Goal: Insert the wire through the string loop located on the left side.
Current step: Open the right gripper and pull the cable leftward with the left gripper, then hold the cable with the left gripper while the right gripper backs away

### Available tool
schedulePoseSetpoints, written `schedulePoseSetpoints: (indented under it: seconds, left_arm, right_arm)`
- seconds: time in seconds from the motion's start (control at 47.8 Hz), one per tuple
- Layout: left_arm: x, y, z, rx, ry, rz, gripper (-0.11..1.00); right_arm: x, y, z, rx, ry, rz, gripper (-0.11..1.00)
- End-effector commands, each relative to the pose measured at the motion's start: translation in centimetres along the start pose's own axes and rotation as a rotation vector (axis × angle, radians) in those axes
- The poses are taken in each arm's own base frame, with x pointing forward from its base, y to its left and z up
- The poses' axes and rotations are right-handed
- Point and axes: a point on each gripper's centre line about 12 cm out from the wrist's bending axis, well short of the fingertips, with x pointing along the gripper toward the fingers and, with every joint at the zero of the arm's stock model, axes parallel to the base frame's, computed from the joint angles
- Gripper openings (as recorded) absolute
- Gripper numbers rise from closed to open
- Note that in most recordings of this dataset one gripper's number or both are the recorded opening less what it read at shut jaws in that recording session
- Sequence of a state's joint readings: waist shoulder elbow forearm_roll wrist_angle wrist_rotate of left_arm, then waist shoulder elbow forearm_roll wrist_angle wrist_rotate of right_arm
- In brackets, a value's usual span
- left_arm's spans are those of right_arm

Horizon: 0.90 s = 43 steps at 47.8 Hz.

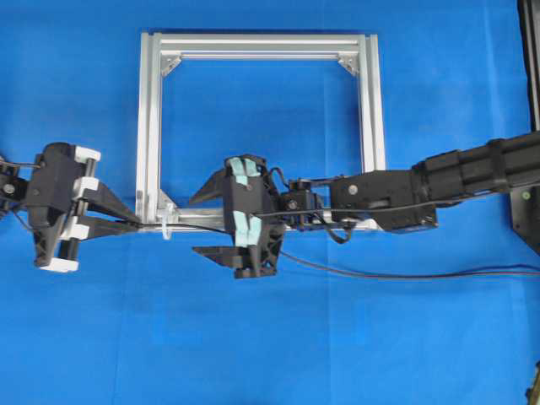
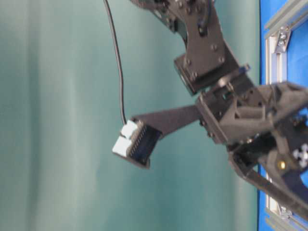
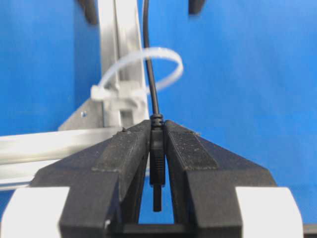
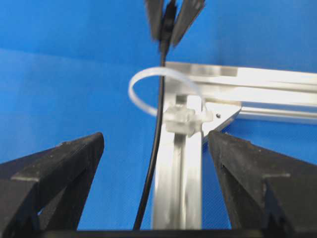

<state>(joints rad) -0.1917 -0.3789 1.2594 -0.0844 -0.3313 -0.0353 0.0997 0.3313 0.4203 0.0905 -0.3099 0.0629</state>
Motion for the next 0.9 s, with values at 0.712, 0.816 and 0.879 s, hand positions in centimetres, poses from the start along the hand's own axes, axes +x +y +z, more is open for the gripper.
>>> schedulePoseSetpoints:
  seconds: [0.712,0.816,0.879]
  left_arm:
    - [-6.3,-0.6,-0.4,-0.169,0.125,-0.028,0.09]
    - [-6.2,-0.6,-0.5,-0.167,0.130,-0.026,0.08]
    - [-6.0,-0.6,-0.5,-0.164,0.125,-0.027,0.09]
  right_arm:
    - [-1.3,0.6,1.7,-0.008,-0.051,0.014,0.88]
    - [-1.3,0.7,1.8,-0.009,-0.052,0.016,0.88]
    - [-1.3,0.7,1.8,-0.012,-0.052,0.016,0.88]
